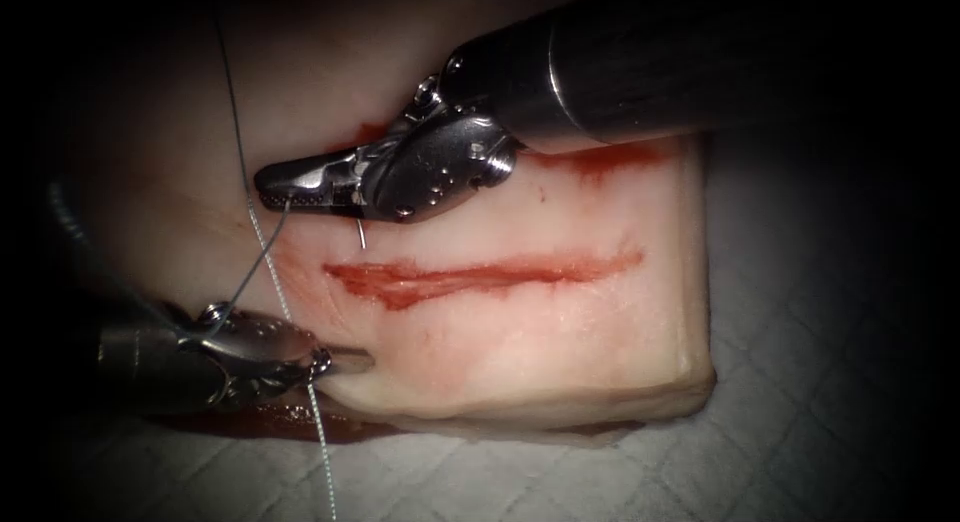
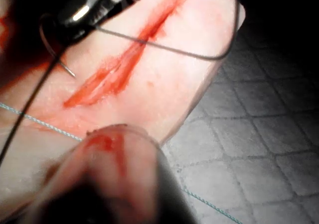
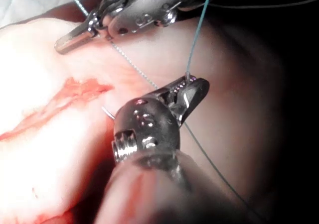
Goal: Wound Closure
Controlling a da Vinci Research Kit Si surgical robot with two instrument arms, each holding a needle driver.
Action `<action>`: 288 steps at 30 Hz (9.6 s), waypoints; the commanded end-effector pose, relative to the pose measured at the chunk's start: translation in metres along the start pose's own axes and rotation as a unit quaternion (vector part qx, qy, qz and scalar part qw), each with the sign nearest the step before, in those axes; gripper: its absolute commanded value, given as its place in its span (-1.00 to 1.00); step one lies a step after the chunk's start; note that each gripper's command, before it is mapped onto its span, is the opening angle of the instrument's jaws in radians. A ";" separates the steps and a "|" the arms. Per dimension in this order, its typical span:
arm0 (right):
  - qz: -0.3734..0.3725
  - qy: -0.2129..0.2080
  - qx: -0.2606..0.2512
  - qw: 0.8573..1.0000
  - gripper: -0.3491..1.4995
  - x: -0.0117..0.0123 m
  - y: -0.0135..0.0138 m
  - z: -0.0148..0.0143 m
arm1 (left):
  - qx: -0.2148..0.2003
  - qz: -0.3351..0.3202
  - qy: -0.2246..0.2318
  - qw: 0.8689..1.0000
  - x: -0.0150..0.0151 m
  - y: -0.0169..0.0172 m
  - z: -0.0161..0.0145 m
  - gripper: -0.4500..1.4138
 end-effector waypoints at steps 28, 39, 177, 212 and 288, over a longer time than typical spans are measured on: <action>0.243 0.068 0.070 0.965 -1.00 0.0016 0.0024 -0.0009 | 0.003 0.002 0.002 1.000 0.0001 0.0001 0.0004 -1.00; 0.310 0.119 0.201 0.922 -1.00 0.0013 0.0038 -0.0014 | 0.004 0.005 0.003 1.000 -0.0001 0.0003 -0.0001 -1.00; 0.320 0.108 0.340 0.878 0.85 -0.0005 -0.0012 -0.0041 | 0.372 -0.140 -0.458 0.795 -0.0141 0.0018 -0.0284 -1.00; 0.743 0.053 0.409 0.527 0.40 -0.0063 0.0013 -0.0077 | 0.154 0.596 -0.349 0.707 -0.0083 -0.0037 -0.0124 -1.00; 0.764 -0.081 0.290 0.571 -1.00 -0.0030 0.0021 -0.0065 | 0.208 0.626 -0.350 0.665 -0.0059 -0.0057 -0.0104 -1.00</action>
